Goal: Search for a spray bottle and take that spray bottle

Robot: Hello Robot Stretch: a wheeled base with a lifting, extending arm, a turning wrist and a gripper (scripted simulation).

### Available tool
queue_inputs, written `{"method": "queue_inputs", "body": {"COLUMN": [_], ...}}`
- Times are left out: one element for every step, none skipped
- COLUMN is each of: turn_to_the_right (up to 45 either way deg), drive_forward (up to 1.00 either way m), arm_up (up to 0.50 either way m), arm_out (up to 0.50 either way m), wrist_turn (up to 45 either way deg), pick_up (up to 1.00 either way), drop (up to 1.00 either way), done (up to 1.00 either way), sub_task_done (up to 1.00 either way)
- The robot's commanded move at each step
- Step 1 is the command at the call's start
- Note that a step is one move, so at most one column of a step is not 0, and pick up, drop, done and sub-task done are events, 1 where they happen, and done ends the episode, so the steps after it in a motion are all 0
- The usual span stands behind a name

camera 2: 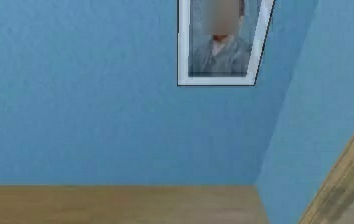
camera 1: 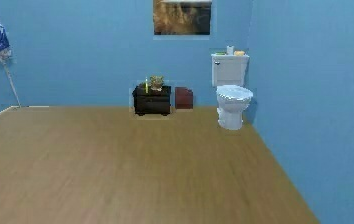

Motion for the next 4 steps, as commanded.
{"method": "queue_inputs", "body": {"turn_to_the_right": [0.0, 3.0, 0.0, 0.0], "drive_forward": [1.0, 0.0, 1.0, 0.4], "arm_up": [0.0, 0.0, 0.0, 0.0], "arm_out": [0.0, 0.0, 0.0, 0.0], "wrist_turn": [0.0, 0.0, 0.0, 0.0], "pick_up": [0.0, 0.0, 0.0, 0.0], "drop": [0.0, 0.0, 0.0, 0.0], "done": [0.0, 0.0, 0.0, 0.0], "sub_task_done": [0.0, 0.0, 0.0, 0.0]}}
